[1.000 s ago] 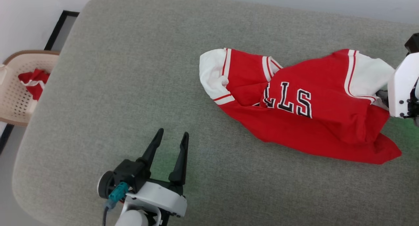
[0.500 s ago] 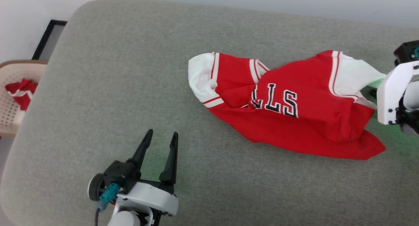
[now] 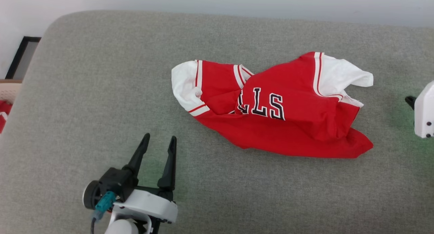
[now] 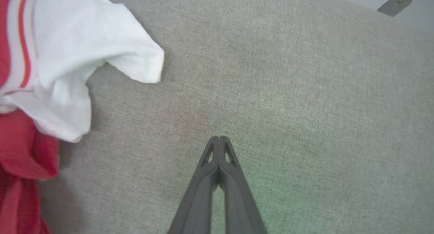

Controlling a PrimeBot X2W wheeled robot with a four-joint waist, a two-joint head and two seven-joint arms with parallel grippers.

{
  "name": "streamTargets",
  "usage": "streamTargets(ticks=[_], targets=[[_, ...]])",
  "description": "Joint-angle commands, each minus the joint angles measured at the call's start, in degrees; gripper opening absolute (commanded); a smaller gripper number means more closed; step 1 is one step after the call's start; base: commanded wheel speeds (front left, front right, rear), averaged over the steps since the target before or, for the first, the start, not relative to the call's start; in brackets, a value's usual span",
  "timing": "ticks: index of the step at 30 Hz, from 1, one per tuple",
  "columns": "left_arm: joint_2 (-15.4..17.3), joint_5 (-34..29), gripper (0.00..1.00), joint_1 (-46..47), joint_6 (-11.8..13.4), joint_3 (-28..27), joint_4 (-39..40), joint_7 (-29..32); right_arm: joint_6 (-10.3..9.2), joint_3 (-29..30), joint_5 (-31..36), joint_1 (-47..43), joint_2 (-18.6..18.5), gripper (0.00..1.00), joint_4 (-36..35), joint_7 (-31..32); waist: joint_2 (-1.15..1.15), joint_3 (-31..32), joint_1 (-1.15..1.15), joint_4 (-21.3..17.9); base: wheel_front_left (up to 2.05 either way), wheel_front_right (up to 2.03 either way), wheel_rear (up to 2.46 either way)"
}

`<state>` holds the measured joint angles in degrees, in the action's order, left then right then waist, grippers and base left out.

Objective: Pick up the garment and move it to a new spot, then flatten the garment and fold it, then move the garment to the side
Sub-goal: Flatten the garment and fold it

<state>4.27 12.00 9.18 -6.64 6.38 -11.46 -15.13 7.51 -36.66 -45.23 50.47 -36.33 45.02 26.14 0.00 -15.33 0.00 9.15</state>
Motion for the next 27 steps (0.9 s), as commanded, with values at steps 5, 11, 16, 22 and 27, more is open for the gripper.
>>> streamTargets(ticks=[5, 11, 16, 22, 27], targets=[[-0.3, -0.2, 1.0, 0.7, -0.5, 0.4, 0.1, 0.0, -0.04, -1.2, 1.2, 2.5, 0.6, 1.0, -1.4, -2.2, 0.0, -0.8, 0.0, 1.1, 0.0, 0.0, 0.0], [-0.7, 0.2, 1.0, 1.0, -0.6, 0.7, -0.3, 0.0, -0.04, -4.0, 1.5, 7.2, 1.3, 1.0, -1.0, 2.7, 0.0, -2.1, 0.0, 3.4, 0.0, 0.0, 0.0], [-1.1, 0.8, 1.0, 1.4, -0.7, 1.6, -0.7, 0.0, -0.04, -5.8, 0.0, 12.3, 2.1, 1.0, 0.8, 10.8, 0.0, -3.6, 0.0, 5.4, 0.0, 0.0, 0.0], [-1.4, 1.7, 1.0, 2.2, -0.8, 2.7, -1.0, 0.0, -0.04, -8.1, 0.2, 15.9, 2.8, 1.0, 4.1, 17.5, 0.0, -5.2, 0.0, 7.5, 0.0, 0.0, 0.0], [-1.4, 2.7, 1.0, 2.7, -0.5, 3.2, -1.2, 0.0, -0.03, -10.8, 0.3, 15.0, 3.5, 1.0, 6.2, 20.0, 0.0, -5.8, 0.0, 8.2, 0.0, 0.0, 0.0]])
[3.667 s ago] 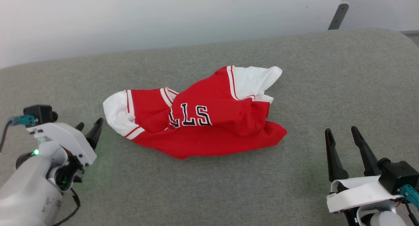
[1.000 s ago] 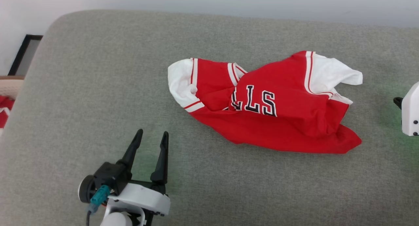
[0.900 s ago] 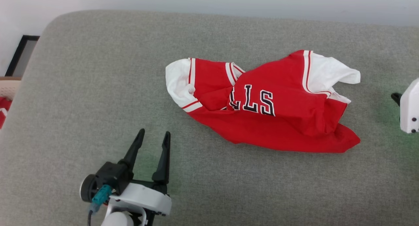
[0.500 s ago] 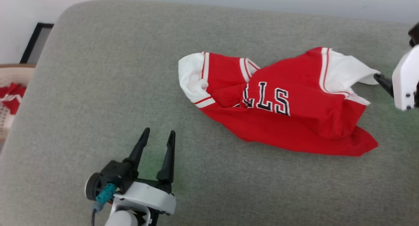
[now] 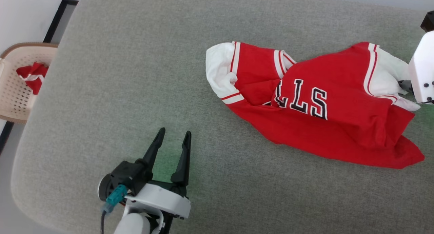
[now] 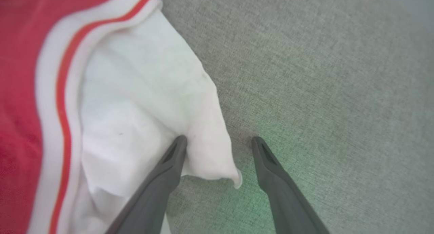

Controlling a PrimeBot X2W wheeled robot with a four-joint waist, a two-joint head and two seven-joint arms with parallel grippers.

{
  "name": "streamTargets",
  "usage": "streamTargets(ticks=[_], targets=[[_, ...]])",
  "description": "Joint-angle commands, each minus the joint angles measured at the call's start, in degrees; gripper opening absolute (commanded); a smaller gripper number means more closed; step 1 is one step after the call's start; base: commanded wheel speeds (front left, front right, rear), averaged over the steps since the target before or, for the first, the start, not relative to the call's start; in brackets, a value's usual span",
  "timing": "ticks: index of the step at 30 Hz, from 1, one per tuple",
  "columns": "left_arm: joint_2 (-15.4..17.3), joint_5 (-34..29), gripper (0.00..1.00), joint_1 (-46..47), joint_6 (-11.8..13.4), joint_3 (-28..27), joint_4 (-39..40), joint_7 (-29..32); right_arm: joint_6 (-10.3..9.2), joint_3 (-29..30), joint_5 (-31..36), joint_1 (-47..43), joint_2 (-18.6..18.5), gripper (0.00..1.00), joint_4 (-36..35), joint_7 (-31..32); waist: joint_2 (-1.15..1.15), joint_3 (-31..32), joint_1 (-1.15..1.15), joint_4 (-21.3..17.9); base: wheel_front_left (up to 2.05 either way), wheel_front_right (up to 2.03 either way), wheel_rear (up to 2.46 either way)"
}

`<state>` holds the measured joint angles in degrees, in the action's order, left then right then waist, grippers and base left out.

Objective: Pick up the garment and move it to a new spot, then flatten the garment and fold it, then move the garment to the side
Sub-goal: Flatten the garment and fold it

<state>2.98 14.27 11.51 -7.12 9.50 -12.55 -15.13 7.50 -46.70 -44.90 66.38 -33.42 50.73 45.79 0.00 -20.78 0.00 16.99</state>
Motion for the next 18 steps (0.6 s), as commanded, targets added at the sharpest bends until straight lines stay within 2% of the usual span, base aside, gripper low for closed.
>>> streamTargets(ticks=[1, 3, 4, 5, 6, 13, 18], targets=[[-0.1, 0.5, 1.0, 0.6, 0.1, 0.2, -0.2, 0.0, -0.02, -1.3, -0.4, -1.5, 0.6, 1.0, 0.6, 0.7, 0.0, -0.4, 0.0, 0.4, 0.0, 0.0, 0.0], [-0.1, 0.8, 1.0, 0.8, 0.5, 0.3, -0.2, 0.0, 0.01, -2.5, -1.0, -2.8, 0.7, 1.0, 0.4, 1.2, 0.0, -0.3, 0.0, 0.4, 0.0, 0.0, 0.0], [-0.1, 0.9, 1.0, 0.8, 0.5, 0.4, -0.2, 0.0, 0.03, -2.9, -1.3, -3.2, 0.5, 0.74, 0.1, 1.0, 0.0, -0.3, 0.0, 0.3, 0.0, 0.0, 0.0], [-0.1, 0.9, 1.0, 0.9, 0.6, 0.4, -0.1, 0.0, 0.03, -3.2, -1.6, -3.5, 0.2, 0.35, -0.2, 0.5, 0.0, -0.3, 0.0, 0.2, 0.0, 0.0, 0.0], [-0.1, 1.0, 1.0, 1.0, 0.7, 0.3, -0.1, 0.0, 0.03, -3.3, -1.9, -3.5, 0.0, 0.0, -0.4, -0.1, 0.0, -0.3, 0.0, -0.1, 0.0, 0.0, 0.0], [-0.1, -0.3, 1.0, 1.6, 0.6, -0.7, 0.4, 0.0, -0.05, -2.9, -4.6, -2.9, -1.5, 0.0, -0.9, -3.8, 0.0, 0.5, 0.0, -2.4, 0.0, 0.0, 0.0], [-0.1, -1.4, 1.0, 0.9, 0.2, -2.3, 1.0, 0.0, -0.04, -2.3, -7.2, -2.5, -4.5, 0.0, -3.0, -5.7, 0.0, 1.4, 0.0, -4.3, 0.0, 0.0, 0.0]])
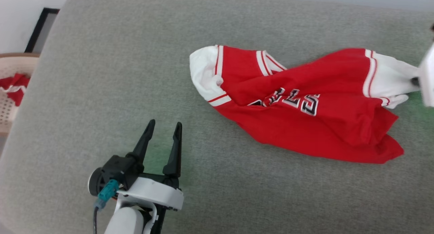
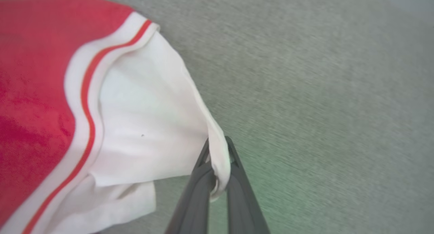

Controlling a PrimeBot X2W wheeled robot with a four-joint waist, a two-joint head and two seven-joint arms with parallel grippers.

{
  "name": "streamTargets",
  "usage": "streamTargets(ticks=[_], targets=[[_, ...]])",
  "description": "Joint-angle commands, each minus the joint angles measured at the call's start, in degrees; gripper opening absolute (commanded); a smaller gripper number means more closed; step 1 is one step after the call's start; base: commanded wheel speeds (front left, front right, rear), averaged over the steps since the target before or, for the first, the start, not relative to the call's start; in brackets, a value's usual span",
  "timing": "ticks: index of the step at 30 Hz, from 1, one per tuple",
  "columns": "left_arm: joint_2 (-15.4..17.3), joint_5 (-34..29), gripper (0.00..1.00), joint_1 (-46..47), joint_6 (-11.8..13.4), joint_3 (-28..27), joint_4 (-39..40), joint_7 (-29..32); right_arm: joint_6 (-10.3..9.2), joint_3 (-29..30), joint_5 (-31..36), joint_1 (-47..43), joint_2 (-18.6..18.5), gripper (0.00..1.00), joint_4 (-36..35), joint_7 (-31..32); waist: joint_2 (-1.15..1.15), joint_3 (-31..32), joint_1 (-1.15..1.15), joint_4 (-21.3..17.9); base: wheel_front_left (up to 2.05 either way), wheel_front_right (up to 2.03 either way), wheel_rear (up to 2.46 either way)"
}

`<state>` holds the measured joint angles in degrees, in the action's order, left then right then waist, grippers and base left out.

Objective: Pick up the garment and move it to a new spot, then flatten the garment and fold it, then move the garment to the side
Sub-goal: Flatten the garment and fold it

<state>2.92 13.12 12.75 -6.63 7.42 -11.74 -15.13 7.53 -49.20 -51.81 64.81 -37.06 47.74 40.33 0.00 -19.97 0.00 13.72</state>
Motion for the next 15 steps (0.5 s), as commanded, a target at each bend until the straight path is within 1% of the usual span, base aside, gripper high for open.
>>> streamTargets(ticks=[1, 7, 11, 15], targets=[[0.0, -0.5, 1.0, -0.5, -0.3, -0.4, 0.3, 0.0, -0.08, 0.5, -0.6, -1.0, -1.4, 0.0, 0.0, -0.6, 0.0, 0.7, 0.0, -1.3, 0.0, 0.0, 0.0], [0.1, -1.4, 1.0, -1.1, -0.5, -1.1, 0.8, 0.0, -0.08, 2.1, -2.9, -1.8, -5.0, 0.0, 0.7, -1.9, 0.0, 0.9, 0.0, -2.6, 0.0, 0.0, 0.0], [0.4, -1.7, 1.0, -1.1, -0.7, -1.4, 0.9, 0.0, -0.08, 2.1, -1.4, -2.2, -7.2, 0.0, 2.1, -3.2, 0.0, 1.1, 0.0, -2.9, 0.0, 0.0, 0.0], [0.8, -1.7, 1.0, -0.9, -0.8, -1.4, 0.6, 0.0, -0.08, 2.7, -0.4, -2.4, -7.1, 0.0, 3.6, -5.7, 0.0, 1.4, 0.0, -3.1, 0.0, 0.0, 0.0]])
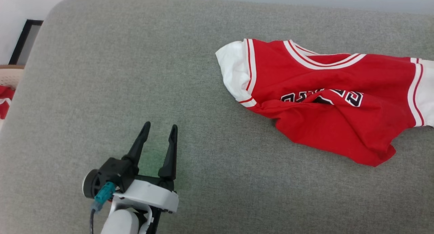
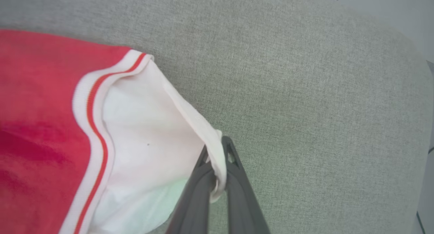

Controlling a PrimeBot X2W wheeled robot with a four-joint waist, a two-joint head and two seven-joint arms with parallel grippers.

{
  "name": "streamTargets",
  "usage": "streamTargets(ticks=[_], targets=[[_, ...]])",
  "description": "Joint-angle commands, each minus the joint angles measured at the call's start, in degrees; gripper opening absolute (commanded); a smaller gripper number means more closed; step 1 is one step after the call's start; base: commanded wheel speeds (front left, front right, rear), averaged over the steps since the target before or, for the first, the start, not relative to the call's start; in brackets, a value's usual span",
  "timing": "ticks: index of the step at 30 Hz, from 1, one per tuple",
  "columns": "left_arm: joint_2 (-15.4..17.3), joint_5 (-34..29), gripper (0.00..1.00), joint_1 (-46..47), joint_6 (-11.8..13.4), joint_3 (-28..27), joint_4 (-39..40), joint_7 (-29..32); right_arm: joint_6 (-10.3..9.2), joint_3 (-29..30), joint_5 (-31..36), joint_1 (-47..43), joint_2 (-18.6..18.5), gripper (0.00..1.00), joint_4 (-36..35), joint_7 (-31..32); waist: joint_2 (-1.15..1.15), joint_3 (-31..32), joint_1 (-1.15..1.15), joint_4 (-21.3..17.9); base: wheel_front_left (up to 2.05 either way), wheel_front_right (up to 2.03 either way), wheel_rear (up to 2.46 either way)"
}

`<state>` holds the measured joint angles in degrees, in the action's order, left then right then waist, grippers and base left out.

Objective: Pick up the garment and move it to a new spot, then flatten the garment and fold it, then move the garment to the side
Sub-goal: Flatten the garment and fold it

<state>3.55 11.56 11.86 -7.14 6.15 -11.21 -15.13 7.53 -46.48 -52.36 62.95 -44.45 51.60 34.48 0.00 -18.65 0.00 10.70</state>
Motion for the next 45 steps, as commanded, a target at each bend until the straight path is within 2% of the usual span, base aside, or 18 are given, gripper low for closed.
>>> streamTargets(ticks=[1, 2, 7, 12, 17, 21, 24, 29, 37, 39, 43, 44, 45], targets=[[0.3, -0.3, 1.0, 0.1, -0.3, 0.0, -0.1, 0.0, -0.08, 0.6, 0.0, -0.7, 0.8, 0.4, 0.3, -1.2, 0.0, 0.2, 0.0, -0.1, 0.0, 0.0, 0.0], [0.5, -0.4, 1.0, 0.4, -0.3, 0.2, -0.3, 0.0, -0.08, 1.3, -0.4, -0.9, 1.3, 1.0, 1.0, -2.5, 0.0, 0.4, 0.0, -0.2, 0.0, 0.0, 0.0], [2.9, -0.9, 1.0, 3.0, -0.3, 2.4, -2.1, 0.0, -0.08, 3.1, 0.3, -2.1, 3.6, 1.0, 2.2, -11.2, 0.0, 2.3, 0.0, -1.0, 0.0, 0.0, 0.0], [7.1, 1.4, 1.0, 8.4, -0.4, 6.0, -3.3, 3.2, -0.07, 4.5, 0.3, -5.6, 4.5, 1.0, -1.4, -21.6, 0.0, 4.6, 0.0, -3.0, 0.0, 0.0, 0.0], [12.4, 6.9, 1.0, 15.2, -0.4, 10.1, -3.7, 13.2, -0.07, 6.7, -2.0, -11.6, 5.8, 1.0, -9.7, -29.9, 0.0, 5.2, 0.0, -7.4, 0.0, 0.0, 0.0], [16.6, 15.6, 1.0, 22.1, -0.4, 14.7, -4.7, 24.3, -0.07, 8.8, -3.4, -18.2, 6.5, 1.0, -18.3, -33.6, 0.0, 3.8, 0.0, -11.4, 0.0, 0.0, 0.0], [19.9, 21.5, 1.0, 27.6, -0.4, 18.5, -6.5, 31.1, -0.06, 10.4, -3.2, -23.0, 7.1, 1.0, -24.3, -34.5, 0.0, 2.1, 0.0, -14.6, 0.0, 0.0, 0.0], [22.7, 29.4, 1.0, 36.3, -0.4, 23.5, -13.0, 40.3, -0.06, 14.1, 0.0, -29.0, 8.5, 1.0, -30.6, -34.0, 0.0, 0.0, 0.0, -19.1, 0.0, 0.0, 0.0], [22.5, 29.4, 1.0, 46.2, -0.3, 28.3, -28.3, 53.1, -0.07, 22.2, 7.2, -33.9, 11.6, 1.0, -39.4, -30.0, 0.0, -2.2, 0.0, -22.6, 0.0, 0.0, 0.0], [22.2, 30.0, 1.0, 47.7, -0.3, 28.9, -30.3, 54.8, -0.06, 24.3, 9.0, -35.1, 12.6, 1.0, -41.8, -28.6, 0.0, -2.4, 0.0, -22.8, 0.0, 0.0, 0.0], [22.2, 30.1, 1.0, 48.8, -0.4, 30.1, -32.0, 54.5, -0.06, 28.0, 12.7, -37.6, 14.4, 1.0, -46.0, -25.7, 0.0, -2.5, 0.0, -22.7, 0.0, 0.0, 0.0], [22.5, 29.9, 0.98, 48.8, -0.4, 30.8, -32.1, 54.4, -0.06, 28.7, 13.4, -38.2, 15.1, 1.0, -47.2, -25.0, 0.0, -2.5, 0.0, -22.6, 0.0, 0.0, 0.0], [22.8, 29.7, 0.88, 49.0, -0.4, 31.2, -32.3, 54.1, -0.06, 29.3, 14.1, -38.7, 15.7, 1.0, -48.3, -24.2, 0.0, -2.5, 0.0, -22.4, 0.0, 0.0, 0.0]])
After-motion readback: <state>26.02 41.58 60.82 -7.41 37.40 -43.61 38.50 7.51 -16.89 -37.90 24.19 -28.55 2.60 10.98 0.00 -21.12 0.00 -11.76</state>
